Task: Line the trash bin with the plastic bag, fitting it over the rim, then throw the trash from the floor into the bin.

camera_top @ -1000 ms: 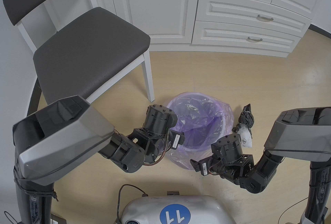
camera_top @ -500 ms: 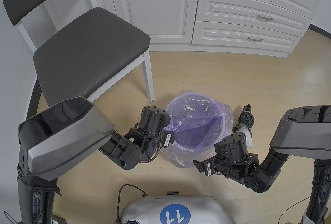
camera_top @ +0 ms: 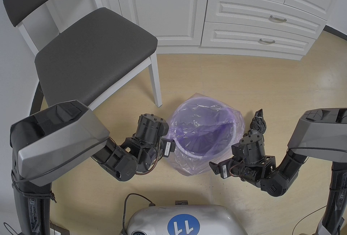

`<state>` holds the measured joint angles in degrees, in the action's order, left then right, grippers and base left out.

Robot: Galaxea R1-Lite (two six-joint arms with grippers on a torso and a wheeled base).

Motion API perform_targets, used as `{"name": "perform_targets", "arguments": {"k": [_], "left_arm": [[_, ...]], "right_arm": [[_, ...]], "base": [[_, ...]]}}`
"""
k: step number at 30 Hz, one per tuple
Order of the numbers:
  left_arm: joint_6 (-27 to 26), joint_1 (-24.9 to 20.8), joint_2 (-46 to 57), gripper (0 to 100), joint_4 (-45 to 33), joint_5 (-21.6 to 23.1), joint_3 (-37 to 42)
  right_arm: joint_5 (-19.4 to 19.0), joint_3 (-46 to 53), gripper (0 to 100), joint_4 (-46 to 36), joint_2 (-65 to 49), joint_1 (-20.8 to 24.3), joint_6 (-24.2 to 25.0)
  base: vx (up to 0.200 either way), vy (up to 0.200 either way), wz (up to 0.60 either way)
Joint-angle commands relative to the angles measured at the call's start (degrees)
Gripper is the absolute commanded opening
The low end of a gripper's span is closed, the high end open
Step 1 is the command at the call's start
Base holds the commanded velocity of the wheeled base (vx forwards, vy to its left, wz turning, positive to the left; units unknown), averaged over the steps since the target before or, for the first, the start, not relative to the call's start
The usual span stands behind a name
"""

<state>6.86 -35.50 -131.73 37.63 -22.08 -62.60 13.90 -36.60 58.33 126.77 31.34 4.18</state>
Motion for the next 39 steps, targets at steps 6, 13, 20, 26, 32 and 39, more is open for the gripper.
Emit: {"name": "perform_targets", "arguments": {"k": [6,13,20,26,32,39], "left_arm": [[0.08,3.59,-3.62,100,1.13,0.37,-0.33],[3.42,4.3,-6.87,100,1.13,2.13,-4.64],[6.41,4.83,-7.22,100,1.04,2.57,-6.92],[6.41,4.65,-1.86,100,0.51,2.57,-2.88],[5.88,3.95,2.27,100,-0.19,4.15,-0.68],[5.88,2.98,5.61,100,-0.1,4.94,3.01]], "right_arm": [[-0.01,-0.85,100,-0.06,-0.03,-2.07,-0.05],[-0.01,-1.55,100,0.03,0.14,-2.69,-0.05],[-0.1,-1.72,100,0.03,0.14,-3.39,-0.05],[-0.1,-1.55,100,0.03,-1.35,-3.48,-0.05],[-0.63,-0.93,100,-0.24,-4.25,-4.8,-0.05],[-0.89,-0.93,100,-0.15,-4.43,-5.77,-0.05]], "base": [[0.0,0.0,0.0],[0.0,0.0,0.0],[0.0,0.0,0.0],[0.0,0.0,0.0],[0.0,0.0,0.0],[0.0,0.0,0.0]]}}
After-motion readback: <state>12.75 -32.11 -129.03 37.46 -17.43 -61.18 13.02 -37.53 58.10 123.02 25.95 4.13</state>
